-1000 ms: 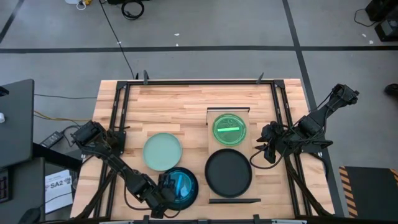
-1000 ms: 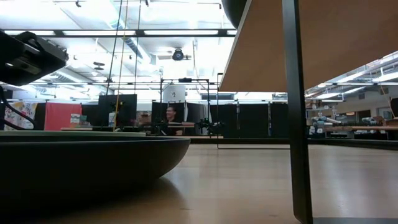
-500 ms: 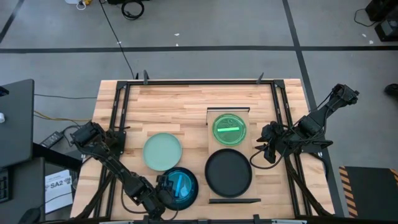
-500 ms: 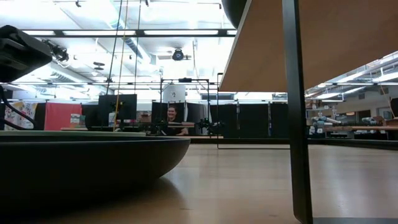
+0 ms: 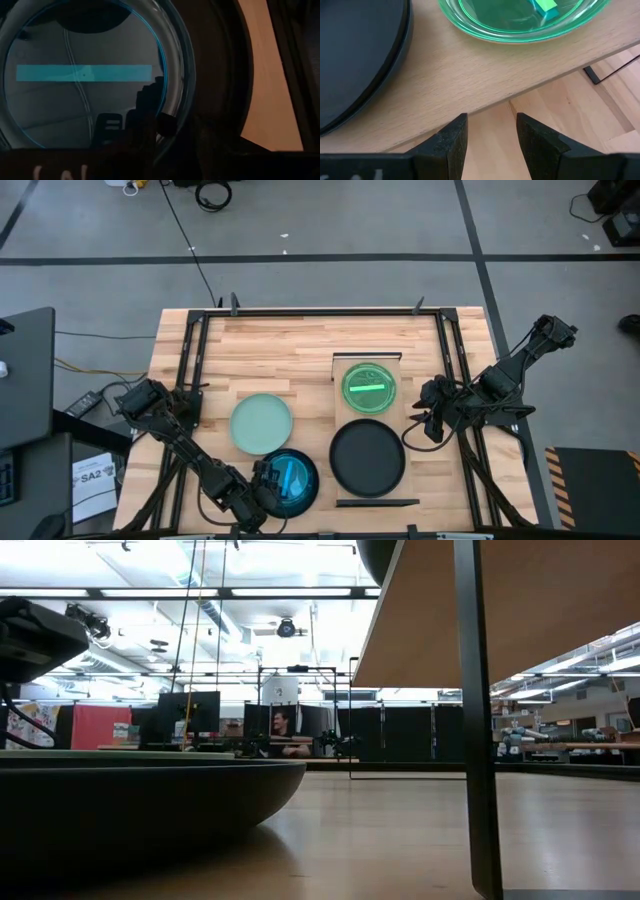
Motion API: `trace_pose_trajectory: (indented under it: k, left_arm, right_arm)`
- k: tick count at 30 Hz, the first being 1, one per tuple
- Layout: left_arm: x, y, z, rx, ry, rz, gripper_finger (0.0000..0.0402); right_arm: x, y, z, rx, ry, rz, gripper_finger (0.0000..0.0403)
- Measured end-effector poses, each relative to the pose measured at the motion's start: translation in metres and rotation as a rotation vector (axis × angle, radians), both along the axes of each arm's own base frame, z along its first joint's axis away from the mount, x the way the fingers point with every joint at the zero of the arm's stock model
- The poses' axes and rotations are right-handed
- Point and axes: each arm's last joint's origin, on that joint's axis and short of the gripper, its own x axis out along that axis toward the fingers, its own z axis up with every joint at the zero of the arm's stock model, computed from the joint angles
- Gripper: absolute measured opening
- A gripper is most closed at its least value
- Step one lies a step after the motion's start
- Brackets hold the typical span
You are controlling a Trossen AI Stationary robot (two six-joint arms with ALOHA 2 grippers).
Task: Place and stack plates onto a shelf
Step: Put the blue plate on the top of the green plate on the shelf
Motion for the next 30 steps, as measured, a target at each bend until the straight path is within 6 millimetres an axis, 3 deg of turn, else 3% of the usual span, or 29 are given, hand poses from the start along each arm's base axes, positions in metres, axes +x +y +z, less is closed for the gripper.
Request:
trace_pose_trajectory:
  k: [7,20,30]
  left_arm:
    - [-0.0004,0.0012,-0.0005,0.011,0.007,0.001,0.0103]
    - [-0.0003,0.0009,-0.0003,0.009,0.007,-0.002,0.0008]
    - [0.0036,-0.0034,0.0038,-0.053,-0.037,0.006,0.0008]
  right_arm:
    - [0.0006,0.0004,0.0004,0.006,-0.007,0.0,0.0174]
    - [0.0006,0.0004,0.0003,0.005,-0.007,0.0,0.0174]
    - [0.0006,0.0004,0.0003,0.006,-0.007,0.0,0.0174]
